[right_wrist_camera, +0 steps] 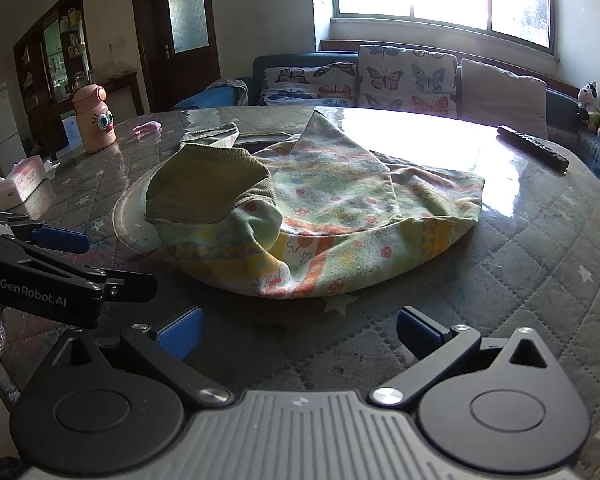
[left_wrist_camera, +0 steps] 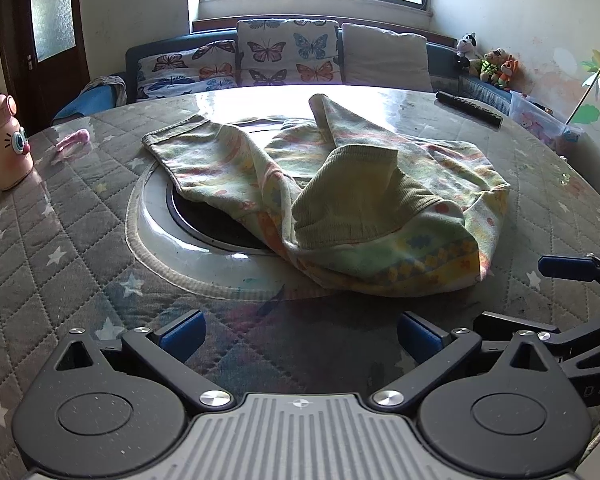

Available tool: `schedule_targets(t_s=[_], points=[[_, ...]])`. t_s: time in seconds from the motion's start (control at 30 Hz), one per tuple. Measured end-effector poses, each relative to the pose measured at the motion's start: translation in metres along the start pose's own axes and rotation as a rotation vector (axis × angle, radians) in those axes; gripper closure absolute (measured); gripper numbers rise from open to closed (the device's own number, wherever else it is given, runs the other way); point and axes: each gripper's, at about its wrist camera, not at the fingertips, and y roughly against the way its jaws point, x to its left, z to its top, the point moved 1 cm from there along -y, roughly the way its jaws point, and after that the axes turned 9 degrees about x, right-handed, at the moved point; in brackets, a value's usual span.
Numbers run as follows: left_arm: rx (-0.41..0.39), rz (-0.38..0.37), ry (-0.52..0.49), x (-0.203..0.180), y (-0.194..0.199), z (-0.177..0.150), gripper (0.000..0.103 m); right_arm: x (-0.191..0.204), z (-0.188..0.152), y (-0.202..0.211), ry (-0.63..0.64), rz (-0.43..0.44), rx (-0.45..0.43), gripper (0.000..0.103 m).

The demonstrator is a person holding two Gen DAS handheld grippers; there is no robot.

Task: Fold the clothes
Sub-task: 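Move both grippers toward the crumpled pastel floral shirt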

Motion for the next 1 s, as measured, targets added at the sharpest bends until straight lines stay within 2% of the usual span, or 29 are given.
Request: schedule_targets(t_s=[0.4,0.43,1.0], points=[[0.028,-0.017,0.01,0.005,-0.008,0.002,0.0,0.006,-0.001,-0.005,-0.006,0.0,0.003,0.0],[0.028,-0.004,0.007,-0.003,-0.006,0.001,0.0,0.006,-0.002,-0.005,-0.007,0.001,0.004,0.0],[0.044,-0.006,-0.004,-0.007,-0.01,0.005,0.0,0.006,0.001,-0.005,-0.016,-0.006,0.016,0.0]])
